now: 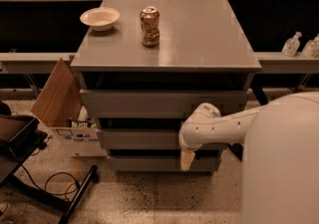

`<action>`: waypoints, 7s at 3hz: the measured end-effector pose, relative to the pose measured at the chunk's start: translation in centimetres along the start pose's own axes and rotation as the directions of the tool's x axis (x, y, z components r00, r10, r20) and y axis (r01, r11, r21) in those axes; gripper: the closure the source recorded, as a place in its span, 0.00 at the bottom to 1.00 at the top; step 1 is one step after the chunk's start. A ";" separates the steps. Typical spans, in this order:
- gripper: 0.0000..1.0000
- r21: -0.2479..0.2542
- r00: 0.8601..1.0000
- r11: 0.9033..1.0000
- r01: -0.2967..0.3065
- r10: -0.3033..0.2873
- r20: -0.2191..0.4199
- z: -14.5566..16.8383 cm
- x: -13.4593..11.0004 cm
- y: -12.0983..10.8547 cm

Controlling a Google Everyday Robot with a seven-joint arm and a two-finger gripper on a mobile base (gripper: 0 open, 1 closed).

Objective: Open middle drawer

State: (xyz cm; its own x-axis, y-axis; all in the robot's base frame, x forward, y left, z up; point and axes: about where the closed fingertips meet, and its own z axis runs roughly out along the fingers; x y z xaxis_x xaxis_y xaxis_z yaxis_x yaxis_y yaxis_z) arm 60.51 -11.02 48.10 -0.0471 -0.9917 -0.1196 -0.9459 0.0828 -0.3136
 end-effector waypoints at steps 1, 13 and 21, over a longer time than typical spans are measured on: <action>0.00 0.018 0.998 0.999 0.032 -0.031 -0.050 2.4 0.0 -1.4; 0.74 -0.087 0.976 0.991 -0.099 0.080 -0.202 1.3 2.2 2.9; 0.71 -0.162 0.958 0.974 -0.155 0.109 -0.264 1.0 4.1 8.1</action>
Offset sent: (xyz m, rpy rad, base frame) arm 0.0532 0.0117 -0.0524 -0.1206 -0.0292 0.0136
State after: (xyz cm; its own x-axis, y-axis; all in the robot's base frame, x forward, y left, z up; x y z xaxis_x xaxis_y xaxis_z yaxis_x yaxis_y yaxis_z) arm 53.00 -14.30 44.17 -0.2328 -0.9674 0.0998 -0.9665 0.2187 -0.1343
